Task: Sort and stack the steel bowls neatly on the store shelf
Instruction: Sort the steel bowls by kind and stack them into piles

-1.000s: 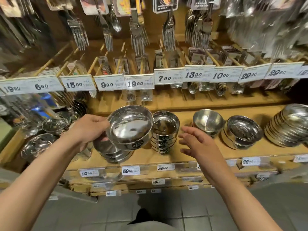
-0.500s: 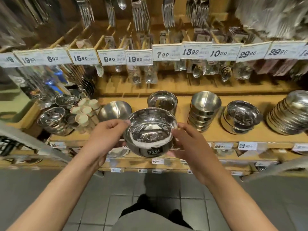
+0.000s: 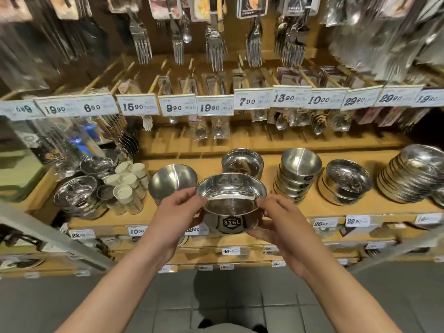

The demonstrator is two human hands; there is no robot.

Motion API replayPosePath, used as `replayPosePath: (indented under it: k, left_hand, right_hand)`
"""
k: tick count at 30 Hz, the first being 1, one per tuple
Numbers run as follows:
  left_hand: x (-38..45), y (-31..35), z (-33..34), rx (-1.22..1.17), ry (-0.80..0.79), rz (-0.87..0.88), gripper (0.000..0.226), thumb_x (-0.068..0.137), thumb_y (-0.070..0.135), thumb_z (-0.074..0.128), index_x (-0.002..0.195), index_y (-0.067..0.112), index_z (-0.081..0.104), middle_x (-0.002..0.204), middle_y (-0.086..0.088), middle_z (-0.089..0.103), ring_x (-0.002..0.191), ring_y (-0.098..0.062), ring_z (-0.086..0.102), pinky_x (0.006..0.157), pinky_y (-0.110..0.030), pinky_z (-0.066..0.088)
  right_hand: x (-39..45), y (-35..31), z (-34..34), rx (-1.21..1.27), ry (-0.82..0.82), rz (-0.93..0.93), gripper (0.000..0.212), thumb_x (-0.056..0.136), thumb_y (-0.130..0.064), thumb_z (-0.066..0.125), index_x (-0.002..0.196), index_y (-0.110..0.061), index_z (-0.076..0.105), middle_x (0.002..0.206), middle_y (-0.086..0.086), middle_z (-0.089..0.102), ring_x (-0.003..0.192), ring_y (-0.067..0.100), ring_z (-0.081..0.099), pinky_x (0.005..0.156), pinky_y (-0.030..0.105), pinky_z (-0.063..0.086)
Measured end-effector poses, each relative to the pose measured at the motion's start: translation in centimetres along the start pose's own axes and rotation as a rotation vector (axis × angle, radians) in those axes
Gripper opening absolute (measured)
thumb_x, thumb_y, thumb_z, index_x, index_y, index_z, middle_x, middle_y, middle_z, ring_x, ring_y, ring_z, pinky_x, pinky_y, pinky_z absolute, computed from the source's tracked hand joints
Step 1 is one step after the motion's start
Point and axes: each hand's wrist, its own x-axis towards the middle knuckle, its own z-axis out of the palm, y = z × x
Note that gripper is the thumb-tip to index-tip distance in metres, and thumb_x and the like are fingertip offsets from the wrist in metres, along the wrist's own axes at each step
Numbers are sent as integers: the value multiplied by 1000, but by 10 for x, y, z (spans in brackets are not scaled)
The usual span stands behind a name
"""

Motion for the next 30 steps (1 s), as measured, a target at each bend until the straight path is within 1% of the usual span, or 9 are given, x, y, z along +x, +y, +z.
replayPosePath:
  k: [4, 8, 10, 13, 15, 18, 20, 24, 30]
  left_hand:
    - [13, -13, -10, 2, -1, -49, 26, 92, 20, 68, 115, 30, 76, 100, 2, 80, 88, -12, 75, 81, -30, 60]
    - [20, -34, -13, 43, -43, -101, 60, 84, 33, 77, 141, 24, 60, 123, -1, 73, 109, -18, 69, 103, -40, 54]
    - [23, -41, -12, 0, -68, -87, 59, 82, 33, 78, 138, 25, 61, 111, 7, 77, 104, -14, 71, 104, -40, 53]
    - [35, -42, -12, 18, -104, -86, 48, 91, 26, 72, 137, 30, 59, 91, 9, 77, 82, -12, 70, 88, -32, 54]
    - [44, -42, -12, 43, -147, -88, 47, 91, 29, 71, 136, 35, 60, 93, 7, 77, 89, -15, 71, 91, -33, 54]
    - [50, -42, -5, 53, -227, -64, 24, 88, 33, 69, 105, 49, 72, 95, 16, 78, 93, -6, 74, 87, -29, 59]
    - [51, -42, 4, 82, -296, -44, 27, 89, 32, 65, 92, 58, 73, 95, 16, 78, 91, -4, 74, 78, -26, 62]
    - [48, -39, 35, 111, -405, -51, 38, 96, 22, 63, 89, 58, 74, 93, 12, 79, 88, -7, 75, 69, -20, 60]
    - [47, -29, 100, 163, -487, -40, 35, 94, 18, 64, 102, 49, 76, 94, 11, 79, 85, -4, 75, 67, -19, 59]
  right_hand:
    - [5, 16, 5, -35, 22, 11, 22, 94, -19, 66, 115, -12, 67, 101, 13, 78, 93, 25, 76, 78, 37, 63]
    - [6, 39, 4, 42, 91, 100, 23, 93, -10, 66, 115, -2, 65, 100, 27, 68, 91, 30, 69, 70, 36, 65]
    - [7, 45, 5, 55, 123, 121, 25, 94, -8, 65, 118, 0, 63, 104, 31, 66, 92, 32, 68, 66, 34, 65]
    - [6, 41, 7, 53, 146, 98, 22, 95, -9, 63, 116, -2, 65, 104, 30, 68, 89, 30, 71, 67, 33, 65]
    - [5, 39, 5, 59, 149, 73, 20, 96, -10, 63, 115, -5, 66, 99, 25, 70, 86, 28, 72, 71, 34, 65]
    - [1, 37, -1, 73, 174, 54, 23, 97, -12, 62, 118, -2, 65, 101, 21, 71, 89, 25, 70, 75, 35, 65]
    - [-3, 38, -8, 84, 213, 59, 25, 97, -11, 62, 118, 2, 62, 100, 16, 70, 90, 26, 67, 77, 37, 65]
    - [-13, 40, -34, 116, 312, 75, 24, 97, -10, 61, 118, 2, 62, 95, 12, 70, 85, 23, 67, 69, 34, 64]
    - [-21, 33, -95, 173, 361, 46, 21, 98, -10, 60, 117, -7, 67, 95, 14, 73, 87, 24, 68, 84, 42, 63]
